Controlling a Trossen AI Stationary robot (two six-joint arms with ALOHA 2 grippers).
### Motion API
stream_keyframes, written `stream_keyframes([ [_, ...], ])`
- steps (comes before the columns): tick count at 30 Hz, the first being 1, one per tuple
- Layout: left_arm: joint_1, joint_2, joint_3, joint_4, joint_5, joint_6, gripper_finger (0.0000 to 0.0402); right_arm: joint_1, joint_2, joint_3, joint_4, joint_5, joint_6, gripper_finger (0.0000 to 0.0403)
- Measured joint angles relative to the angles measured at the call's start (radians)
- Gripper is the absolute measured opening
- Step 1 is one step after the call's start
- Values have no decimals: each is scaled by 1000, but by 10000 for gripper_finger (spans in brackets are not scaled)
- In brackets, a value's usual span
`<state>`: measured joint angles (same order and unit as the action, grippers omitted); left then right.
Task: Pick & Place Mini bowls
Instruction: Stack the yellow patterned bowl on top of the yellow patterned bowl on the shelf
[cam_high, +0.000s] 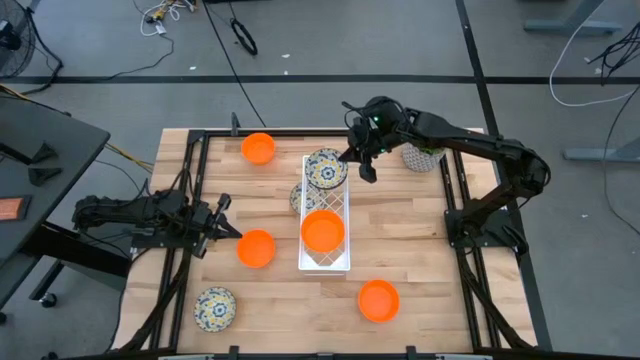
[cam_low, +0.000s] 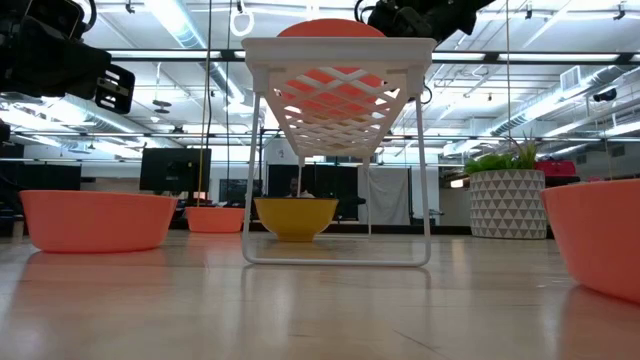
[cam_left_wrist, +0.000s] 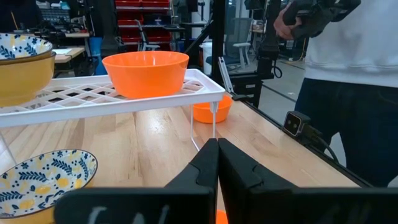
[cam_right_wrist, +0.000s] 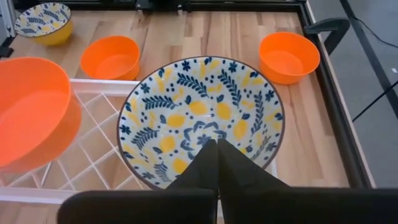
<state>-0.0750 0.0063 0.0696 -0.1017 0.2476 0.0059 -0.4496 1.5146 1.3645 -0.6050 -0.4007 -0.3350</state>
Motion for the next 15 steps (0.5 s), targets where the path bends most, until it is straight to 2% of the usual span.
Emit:
stream_keyframes([
  [8,0,0,0,0,0,0,14,0,0,0,-22,2,-40,0],
  [15,0,0,0,0,0,0,14,-2,0,0,-53,52,-78,0],
])
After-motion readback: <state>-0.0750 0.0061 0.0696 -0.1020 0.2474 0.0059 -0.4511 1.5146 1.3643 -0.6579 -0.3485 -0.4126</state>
